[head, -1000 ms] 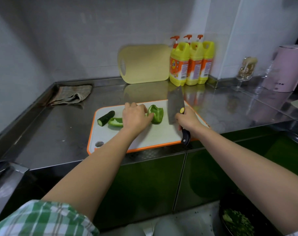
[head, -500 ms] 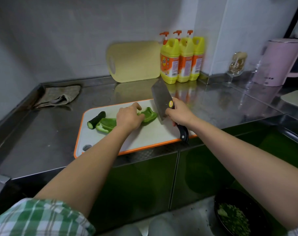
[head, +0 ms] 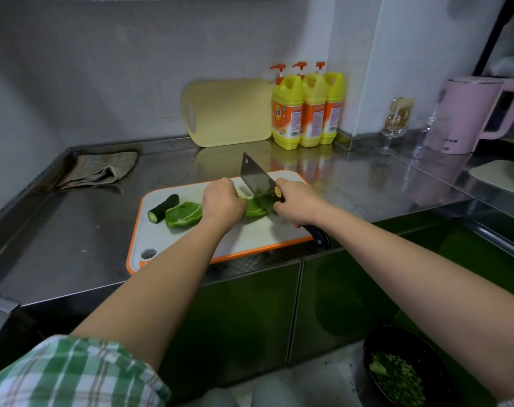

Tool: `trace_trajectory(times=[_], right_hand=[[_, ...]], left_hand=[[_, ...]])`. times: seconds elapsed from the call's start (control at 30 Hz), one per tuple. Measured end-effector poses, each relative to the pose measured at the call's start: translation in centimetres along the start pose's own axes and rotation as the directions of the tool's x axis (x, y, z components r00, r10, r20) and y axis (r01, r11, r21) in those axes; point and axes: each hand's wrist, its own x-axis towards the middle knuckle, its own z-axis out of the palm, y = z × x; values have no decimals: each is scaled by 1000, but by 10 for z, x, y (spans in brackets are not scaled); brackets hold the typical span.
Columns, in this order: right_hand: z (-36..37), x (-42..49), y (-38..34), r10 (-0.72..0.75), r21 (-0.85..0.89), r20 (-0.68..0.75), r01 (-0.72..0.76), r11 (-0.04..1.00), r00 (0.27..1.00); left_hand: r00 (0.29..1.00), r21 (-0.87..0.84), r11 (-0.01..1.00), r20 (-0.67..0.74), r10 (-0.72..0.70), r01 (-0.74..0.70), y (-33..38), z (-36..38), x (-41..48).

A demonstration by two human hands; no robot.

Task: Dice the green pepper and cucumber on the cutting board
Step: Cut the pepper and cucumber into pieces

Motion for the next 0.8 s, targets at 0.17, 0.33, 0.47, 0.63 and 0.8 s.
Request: trace_trajectory(times=[0.17,0.33,0.47,0.63,0.8], right_hand=[[-3,-2,-2,37,-115,55,-30,993,998],[1,-3,-9,69,-95,133,-57,994,989],[-5,8,-17,106,-148,199,-77,986,974],[-2,15,-19,134,-110,230,-111,988,964],[7,21,-14,145,-18,152,-144,989,978]], left_hand=[[1000,-27,999,-10,-24,23,5,-3,3],[1000,-19,999,-4,-26,26,2,1,5],[998,-6,999,49,-46,47,-3,2,6],[991,-20,998,120,-65,68,-7,-3,6],[989,-39,999,143,-23,29,-12,-9,4]])
